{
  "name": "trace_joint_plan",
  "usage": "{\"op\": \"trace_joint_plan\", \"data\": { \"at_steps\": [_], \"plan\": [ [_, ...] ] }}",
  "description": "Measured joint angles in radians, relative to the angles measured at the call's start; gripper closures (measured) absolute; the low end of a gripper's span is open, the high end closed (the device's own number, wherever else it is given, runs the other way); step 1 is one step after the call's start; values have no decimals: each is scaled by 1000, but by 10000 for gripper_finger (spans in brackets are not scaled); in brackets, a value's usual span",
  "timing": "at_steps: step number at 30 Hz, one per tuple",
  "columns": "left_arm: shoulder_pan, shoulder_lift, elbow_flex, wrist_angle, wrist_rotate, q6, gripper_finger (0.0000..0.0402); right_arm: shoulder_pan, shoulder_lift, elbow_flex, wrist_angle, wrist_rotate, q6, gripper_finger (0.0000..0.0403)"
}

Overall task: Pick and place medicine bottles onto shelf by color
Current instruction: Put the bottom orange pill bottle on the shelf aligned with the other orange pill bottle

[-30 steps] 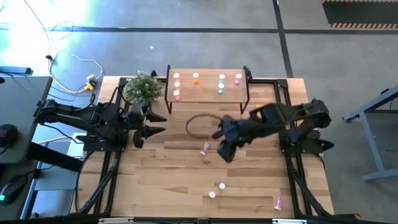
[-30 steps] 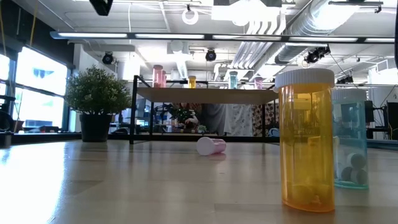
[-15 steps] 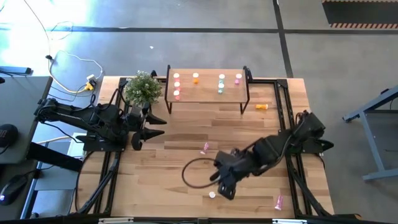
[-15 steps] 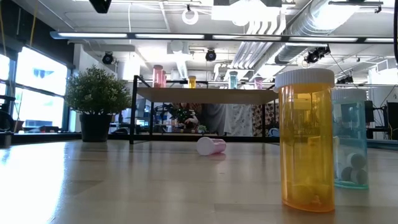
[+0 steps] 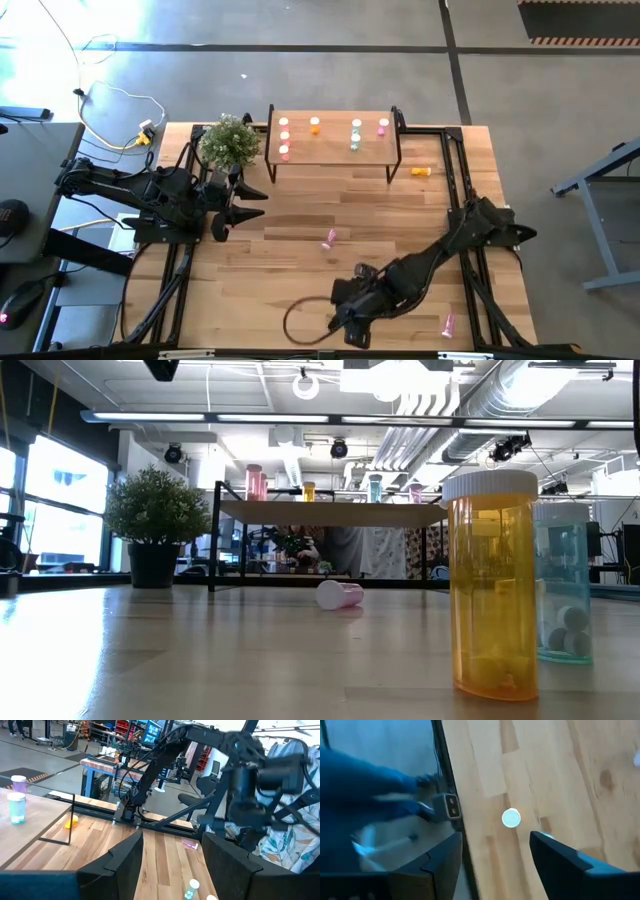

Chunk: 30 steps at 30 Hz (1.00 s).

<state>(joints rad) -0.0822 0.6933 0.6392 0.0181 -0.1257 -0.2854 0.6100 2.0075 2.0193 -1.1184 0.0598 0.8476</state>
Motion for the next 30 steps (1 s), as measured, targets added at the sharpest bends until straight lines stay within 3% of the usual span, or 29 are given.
{"op": "trace_joint_plan", "data": {
  "at_steps": [5,13,30],
  "plan": [
    [0,0,0,0,26,0,206,7,60,0,26,0,-131,179],
    [0,0,0,0,88,0,206,-32,128,0,24,-8,-200,179],
    [0,0,0,1,96,0,206,-35,244,0,36,-37,-202,179]
  ]
}}
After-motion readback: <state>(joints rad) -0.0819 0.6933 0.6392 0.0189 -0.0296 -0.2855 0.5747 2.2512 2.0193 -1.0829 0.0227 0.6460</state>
